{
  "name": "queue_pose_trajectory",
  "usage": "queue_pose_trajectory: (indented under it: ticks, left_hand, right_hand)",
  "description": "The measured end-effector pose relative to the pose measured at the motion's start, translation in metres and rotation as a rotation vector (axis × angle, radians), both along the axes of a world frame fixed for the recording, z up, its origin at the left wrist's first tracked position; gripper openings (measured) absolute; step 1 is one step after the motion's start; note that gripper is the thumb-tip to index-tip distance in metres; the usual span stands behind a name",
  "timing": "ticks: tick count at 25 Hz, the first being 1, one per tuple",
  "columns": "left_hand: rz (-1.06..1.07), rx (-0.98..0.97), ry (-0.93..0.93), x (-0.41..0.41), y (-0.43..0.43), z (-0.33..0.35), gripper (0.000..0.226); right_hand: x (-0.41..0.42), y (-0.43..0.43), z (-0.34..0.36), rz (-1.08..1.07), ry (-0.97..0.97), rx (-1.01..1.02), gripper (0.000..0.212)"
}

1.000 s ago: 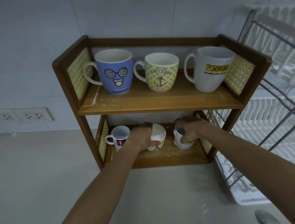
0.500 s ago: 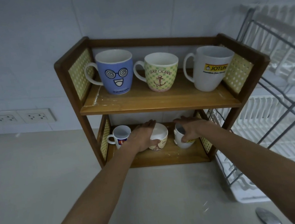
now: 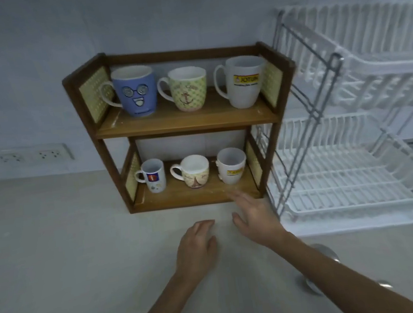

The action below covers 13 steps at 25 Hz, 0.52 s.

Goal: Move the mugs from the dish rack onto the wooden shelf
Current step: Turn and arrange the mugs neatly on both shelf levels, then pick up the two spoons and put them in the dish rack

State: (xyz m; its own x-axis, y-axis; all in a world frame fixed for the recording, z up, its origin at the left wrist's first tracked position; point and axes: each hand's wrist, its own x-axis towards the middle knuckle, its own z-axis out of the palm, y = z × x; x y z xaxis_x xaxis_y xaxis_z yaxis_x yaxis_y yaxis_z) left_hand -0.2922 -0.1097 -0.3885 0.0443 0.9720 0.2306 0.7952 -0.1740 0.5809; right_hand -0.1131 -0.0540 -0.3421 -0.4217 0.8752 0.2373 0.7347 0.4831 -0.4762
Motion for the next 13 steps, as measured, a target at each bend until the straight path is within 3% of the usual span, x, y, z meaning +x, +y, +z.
queue_pose_trajectory:
  ticks: [4,7,11,13]
  left_hand:
    - [-0.042,-0.005,-0.110,0.073,-0.039,-0.003,0.041]
    - [-0.106,-0.036,-0.137,0.142,-0.062,0.000,0.031]
    - [-0.225,-0.093,0.002,0.215,-0.084,-0.003,0.030]
    - [-0.228,-0.053,0.130,0.236,-0.090,-0.005,0.032]
  right_hand:
    - [0.074,-0.041,-0.005,0.042,-0.020,0.014,0.026]
    - [0.140,-0.055,-0.008,-0.086,-0.062,-0.054,0.016]
    - [0.212,-0.064,-0.015,-0.200,-0.152,-0.198,0.005]
    - [0.230,-0.064,-0.021,-0.224,-0.187,-0.265,0.014]
